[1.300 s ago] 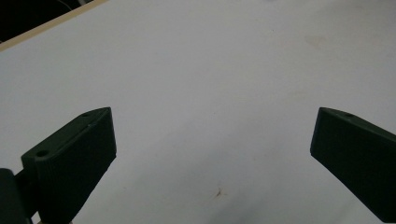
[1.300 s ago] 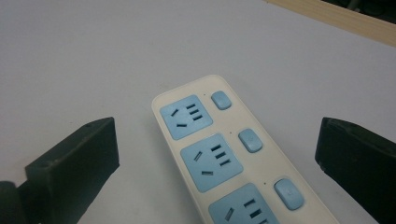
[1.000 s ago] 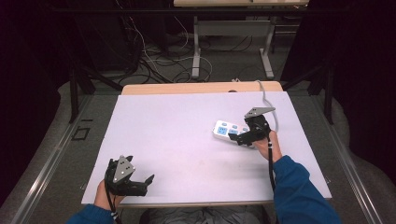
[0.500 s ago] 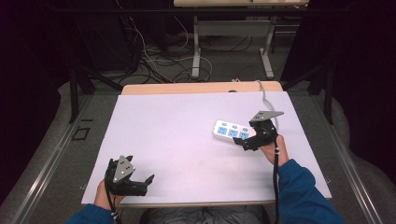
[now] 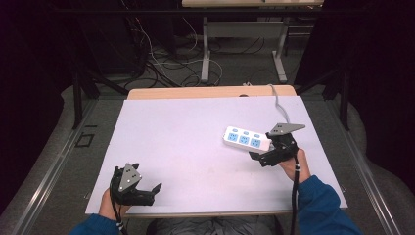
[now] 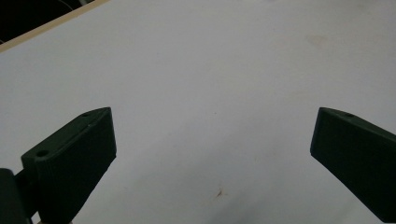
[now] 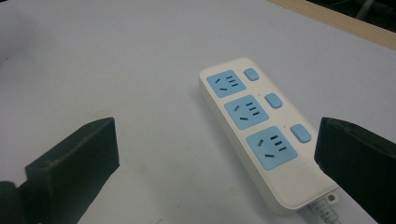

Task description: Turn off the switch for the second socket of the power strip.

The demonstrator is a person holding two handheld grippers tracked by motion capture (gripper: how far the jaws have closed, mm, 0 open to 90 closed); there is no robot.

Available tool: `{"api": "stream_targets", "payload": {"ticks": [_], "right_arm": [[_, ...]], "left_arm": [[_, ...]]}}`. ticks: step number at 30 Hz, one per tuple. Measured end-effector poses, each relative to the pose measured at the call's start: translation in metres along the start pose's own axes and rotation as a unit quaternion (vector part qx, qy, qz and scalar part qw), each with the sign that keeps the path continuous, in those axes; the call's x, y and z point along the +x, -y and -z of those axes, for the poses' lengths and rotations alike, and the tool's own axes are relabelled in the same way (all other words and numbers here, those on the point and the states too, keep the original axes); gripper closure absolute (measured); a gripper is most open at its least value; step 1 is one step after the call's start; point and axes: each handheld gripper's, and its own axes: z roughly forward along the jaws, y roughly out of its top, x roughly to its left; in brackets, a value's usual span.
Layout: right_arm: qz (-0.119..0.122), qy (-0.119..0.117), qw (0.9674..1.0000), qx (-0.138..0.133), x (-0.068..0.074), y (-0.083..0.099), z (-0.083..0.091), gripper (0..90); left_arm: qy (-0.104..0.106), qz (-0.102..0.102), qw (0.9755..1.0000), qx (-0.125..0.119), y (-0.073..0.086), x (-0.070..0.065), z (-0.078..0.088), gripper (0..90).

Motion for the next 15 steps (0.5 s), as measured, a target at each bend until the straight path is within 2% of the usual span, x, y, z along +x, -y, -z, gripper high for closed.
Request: {"api": "stream_targets", "payload": {"ticks": [4,15], "right_arm": [[0.006,0.000,1.0000,-0.003,0.005,0.005,0.007,0.0],[0.022,0.003,0.9997,0.006,0.016,0.019,0.023,0.0]], "left_arm": [[-0.004,-0.004,1.0000,0.000,0.000,0.000,0.000,0.1],[0.000,-0.001,1.0000,-0.001,0.000,0.000,0.000,0.0]]}}
